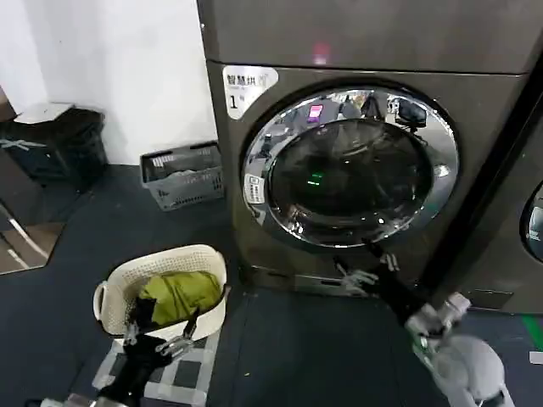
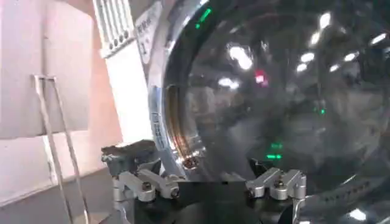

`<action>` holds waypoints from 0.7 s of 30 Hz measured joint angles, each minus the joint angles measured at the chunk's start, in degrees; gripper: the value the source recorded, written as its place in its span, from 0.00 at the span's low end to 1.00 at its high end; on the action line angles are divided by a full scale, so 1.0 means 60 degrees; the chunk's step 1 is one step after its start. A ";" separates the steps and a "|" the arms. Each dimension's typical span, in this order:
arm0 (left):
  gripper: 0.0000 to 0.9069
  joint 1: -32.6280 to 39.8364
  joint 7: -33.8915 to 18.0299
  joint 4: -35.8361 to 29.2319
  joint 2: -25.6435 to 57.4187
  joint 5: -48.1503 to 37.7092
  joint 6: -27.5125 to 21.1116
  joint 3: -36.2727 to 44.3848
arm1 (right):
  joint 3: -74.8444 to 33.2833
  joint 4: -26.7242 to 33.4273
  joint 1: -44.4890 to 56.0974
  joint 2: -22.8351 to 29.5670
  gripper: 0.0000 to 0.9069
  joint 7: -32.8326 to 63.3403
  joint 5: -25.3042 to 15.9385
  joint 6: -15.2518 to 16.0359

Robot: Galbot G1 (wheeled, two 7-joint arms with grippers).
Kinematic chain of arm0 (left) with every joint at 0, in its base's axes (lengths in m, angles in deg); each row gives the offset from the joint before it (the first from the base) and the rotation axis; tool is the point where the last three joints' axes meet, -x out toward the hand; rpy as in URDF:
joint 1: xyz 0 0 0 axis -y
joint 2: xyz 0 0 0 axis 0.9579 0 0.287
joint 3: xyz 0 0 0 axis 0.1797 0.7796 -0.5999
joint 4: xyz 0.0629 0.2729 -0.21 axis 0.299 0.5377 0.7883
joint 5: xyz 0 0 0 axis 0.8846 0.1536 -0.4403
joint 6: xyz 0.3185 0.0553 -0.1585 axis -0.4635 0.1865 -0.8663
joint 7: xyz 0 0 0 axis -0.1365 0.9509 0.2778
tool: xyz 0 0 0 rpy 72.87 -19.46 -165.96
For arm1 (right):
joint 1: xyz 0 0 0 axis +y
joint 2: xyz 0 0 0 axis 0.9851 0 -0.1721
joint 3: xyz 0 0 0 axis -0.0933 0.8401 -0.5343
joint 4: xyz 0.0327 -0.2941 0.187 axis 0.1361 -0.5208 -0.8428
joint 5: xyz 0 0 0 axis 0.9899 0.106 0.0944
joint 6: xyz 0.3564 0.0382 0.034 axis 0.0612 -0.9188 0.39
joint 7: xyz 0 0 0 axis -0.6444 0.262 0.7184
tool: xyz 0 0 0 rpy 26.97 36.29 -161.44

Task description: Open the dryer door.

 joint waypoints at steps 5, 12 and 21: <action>1.00 -0.0083 0.0145 -0.0117 -0.0041 0.0122 0.0036 -0.0057 | 0.0613 0.0382 -0.0457 0.0049 1.00 -0.0128 -0.0693 -0.0008; 1.00 0.0009 0.0211 -0.0094 -0.0054 0.0102 0.0011 -0.0005 | 0.1235 0.0906 -0.1155 0.0134 1.00 -0.0186 -0.0923 -0.0021; 1.00 0.0133 0.0240 0.0148 -0.0025 0.0209 0.0089 0.0005 | 0.1744 0.1280 -0.1776 0.0347 1.00 -0.0211 -0.1028 -0.0046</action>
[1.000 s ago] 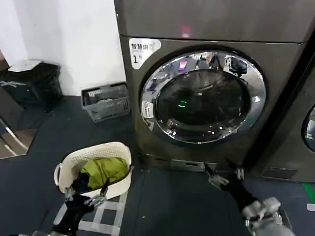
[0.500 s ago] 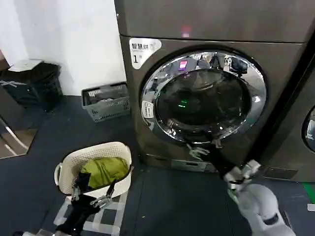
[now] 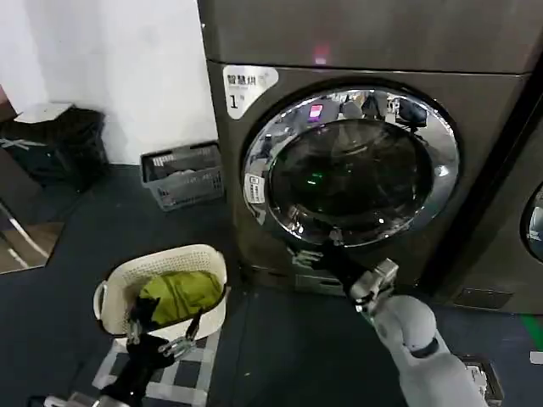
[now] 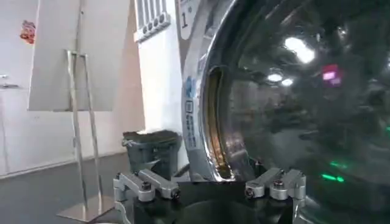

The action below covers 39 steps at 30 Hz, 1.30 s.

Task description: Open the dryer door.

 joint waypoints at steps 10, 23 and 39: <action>1.00 -0.0162 0.0023 -0.0148 -0.0008 -0.0009 -0.0016 0.0015 | 0.0410 0.0379 -0.0553 0.0183 1.00 0.0068 -0.0064 0.0003; 1.00 -0.0264 0.0056 -0.0305 -0.0047 0.0006 -0.0006 -0.0024 | 0.0785 0.1092 -0.1259 0.0598 1.00 0.0141 -0.0297 0.0028; 1.00 -0.0362 0.0071 -0.0397 -0.0193 0.0044 -0.0005 0.0011 | 0.1165 0.1642 -0.1740 0.0884 1.00 0.0203 -0.0462 0.0007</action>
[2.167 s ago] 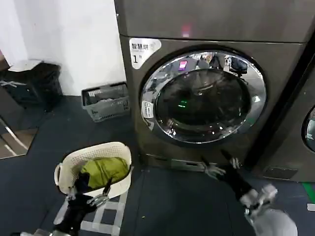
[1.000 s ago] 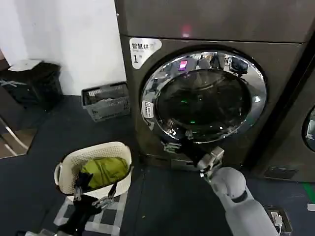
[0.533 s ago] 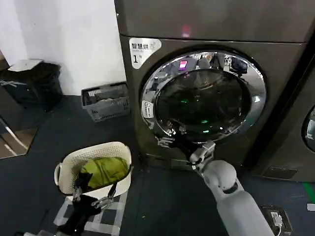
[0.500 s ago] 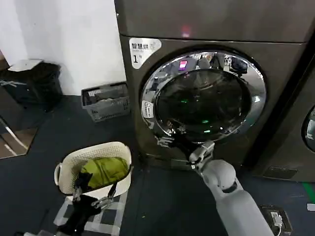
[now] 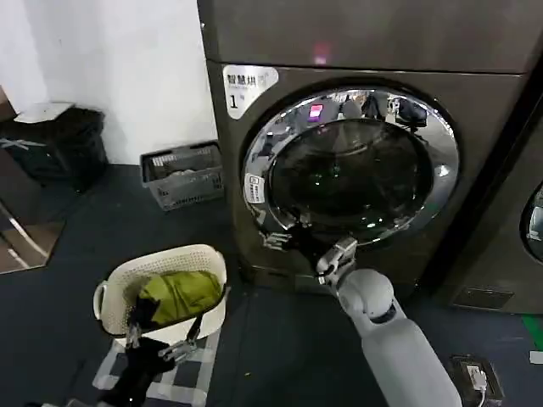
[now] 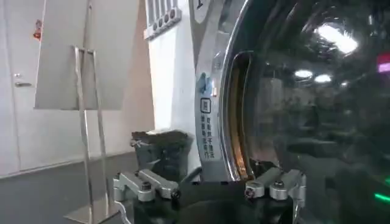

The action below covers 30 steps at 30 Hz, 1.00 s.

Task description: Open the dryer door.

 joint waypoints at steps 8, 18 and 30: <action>1.00 -0.0027 0.0010 -0.0021 -0.0012 0.0020 0.0004 -0.0001 | 0.0115 0.0238 -0.0262 0.0083 1.00 0.0102 -0.0047 0.0001; 1.00 -0.0016 0.0069 -0.0037 -0.0009 0.0036 0.0009 0.0070 | 0.0348 0.0457 -0.0569 0.0121 1.00 0.0197 -0.0062 0.0012; 1.00 -0.0042 0.0072 -0.0049 -0.0002 0.0056 0.0022 0.0100 | 0.0634 0.0897 -0.1078 0.0339 1.00 0.0258 -0.0085 -0.0010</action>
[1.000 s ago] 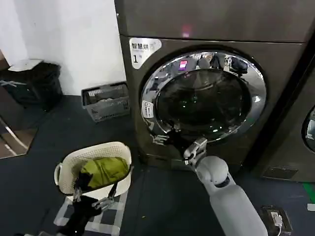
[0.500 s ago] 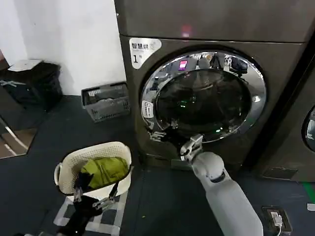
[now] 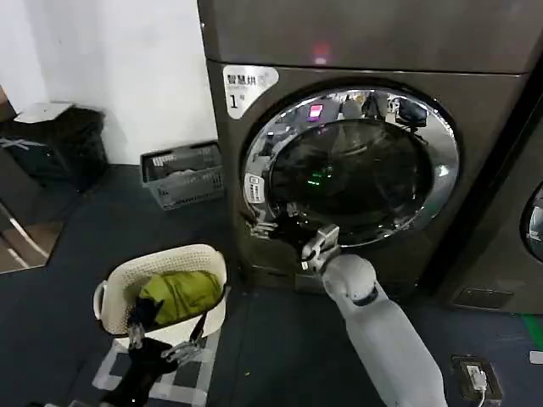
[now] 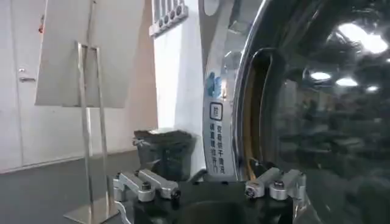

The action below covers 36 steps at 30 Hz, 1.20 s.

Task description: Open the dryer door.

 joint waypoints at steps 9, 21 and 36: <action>1.00 -0.0016 0.0008 -0.0050 -0.0008 -0.0002 0.0000 0.0000 | 0.0025 0.0179 -0.0188 0.0035 1.00 0.0036 -0.0023 -0.0026; 1.00 -0.0024 0.0013 -0.0079 -0.0034 -0.0003 -0.0003 0.0016 | 0.0228 0.0392 -0.0420 0.0103 1.00 -0.0074 -0.0167 0.0015; 1.00 0.0000 0.0042 -0.0076 -0.0051 0.0005 0.0012 0.0006 | 0.0109 0.0061 -0.0210 -0.0261 1.00 -0.1378 -0.0152 0.0349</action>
